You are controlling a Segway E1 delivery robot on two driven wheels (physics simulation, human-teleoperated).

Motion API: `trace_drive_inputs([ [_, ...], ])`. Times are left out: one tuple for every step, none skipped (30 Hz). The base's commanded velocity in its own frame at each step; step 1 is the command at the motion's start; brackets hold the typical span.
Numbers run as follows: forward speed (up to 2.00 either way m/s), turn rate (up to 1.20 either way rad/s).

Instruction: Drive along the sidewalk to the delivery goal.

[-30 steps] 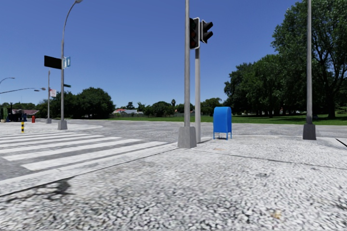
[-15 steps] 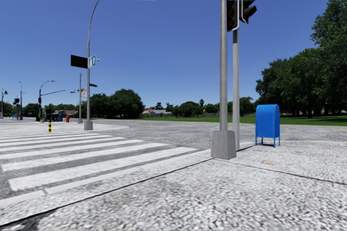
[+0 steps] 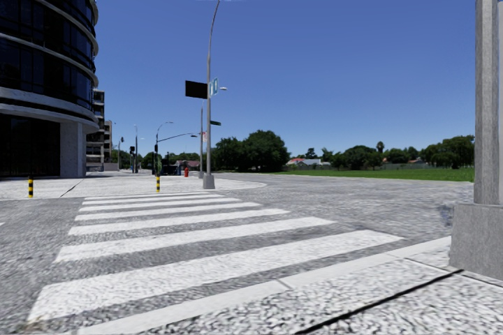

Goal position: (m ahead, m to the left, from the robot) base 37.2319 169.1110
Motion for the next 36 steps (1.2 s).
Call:
trace_drive_inputs([
  [2.0, 0.69],
  [2.0, 0.6],
  [2.0, 0.45],
  [2.0, 0.45],
  [2.0, 0.4],
  [2.0, 0.39],
  [2.0, 0.39],
  [2.0, 0.46],
  [2.0, 0.46],
  [2.0, 0.49],
  [2.0, 0.5],
  [2.0, 0.5],
  [2.0, 0.5],
  [2.0, 0.5],
  [2.0, 0.5],
  [2.0, 0.5],
  [2.0, 0.5],
  [2.0, 0.5],
  [2.0, 0.47],
  [2.0, 0.41],
  [2.0, 0.4],
  [2.0, 0.4],
  [2.0, 0.4],
  [2.0, 0.4],
  [2.0, 0.4],
  [2.0, 0.4],
  [2.0, 0.4],
  [2.0, 0.4],
  [2.0, 0.37],
  [2.0, 0.21],
  [2.0, 0.21],
  [2.0, 0.01],
  [2.0, 0.0],
  [2.0, 0.0],
  [2.0, 0.0],
  [2.0, 0.0],
])
